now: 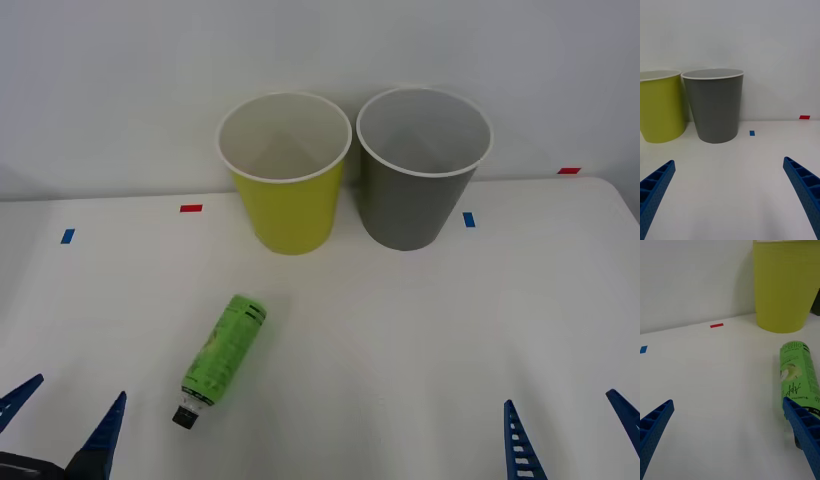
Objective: Put cans in the gray bin and PET bottles in the light green bin.
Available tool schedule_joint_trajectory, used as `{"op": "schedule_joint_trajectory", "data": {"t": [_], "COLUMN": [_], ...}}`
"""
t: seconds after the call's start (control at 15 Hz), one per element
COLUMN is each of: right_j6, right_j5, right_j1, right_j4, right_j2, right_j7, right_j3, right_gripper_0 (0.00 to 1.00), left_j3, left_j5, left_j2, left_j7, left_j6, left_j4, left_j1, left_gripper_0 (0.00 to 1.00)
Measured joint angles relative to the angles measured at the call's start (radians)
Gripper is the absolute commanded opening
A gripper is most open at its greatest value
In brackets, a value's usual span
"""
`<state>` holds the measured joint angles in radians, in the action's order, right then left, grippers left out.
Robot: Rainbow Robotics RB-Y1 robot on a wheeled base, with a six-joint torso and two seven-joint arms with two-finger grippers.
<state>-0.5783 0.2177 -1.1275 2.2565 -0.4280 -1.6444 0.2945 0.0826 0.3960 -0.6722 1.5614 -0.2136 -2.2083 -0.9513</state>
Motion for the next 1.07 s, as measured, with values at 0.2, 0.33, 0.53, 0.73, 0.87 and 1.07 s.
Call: {"op": "schedule_joint_trajectory", "data": {"t": [0.2, 0.33, 0.53, 0.73, 0.87, 1.07], "right_j6": [0.0, 0.0, 0.0, 0.0, 0.0, 0.0], "right_j5": [0.0, 0.0, 0.0, 0.0, 0.0, 0.0], "right_j1": [0.0, 0.0, 0.0, 0.0, 0.0, 0.0], "right_j4": [0.0, 0.0, 0.0, 0.0, 0.0, 0.0], "right_j2": [0.0, 0.0, 0.0, 0.0, 0.0, 0.0], "right_j7": [0.0, 0.0, 0.0, 0.0, 0.0, 0.0], "right_j3": [0.0, 0.0, 0.0, 0.0, 0.0, 0.0], "right_gripper_0": [1.0, 1.0, 1.0, 1.0, 1.0, 1.0], "left_j3": [-0.003, -0.008, -0.037, -0.077, -0.101, -0.115], "left_j5": [0.027, 0.048, 0.063, 0.067, 0.076, 0.124], "left_j2": [-0.1, -0.166, -0.247, -0.281, -0.293, -0.307], "left_j7": [-0.029, -0.057, -0.17, -0.2, -0.207, -0.214], "left_j6": [0.078, 0.128, 0.26, 0.467, 0.651, 0.885], "left_j4": [-0.003, -0.007, -0.052, -0.137, -0.207, -0.276], "left_j1": [0.063, 0.091, 0.123, 0.152, 0.194, 0.312], "left_gripper_0": [1.0, 1.0, 1.0, 1.0, 1.0, 1.0]}}
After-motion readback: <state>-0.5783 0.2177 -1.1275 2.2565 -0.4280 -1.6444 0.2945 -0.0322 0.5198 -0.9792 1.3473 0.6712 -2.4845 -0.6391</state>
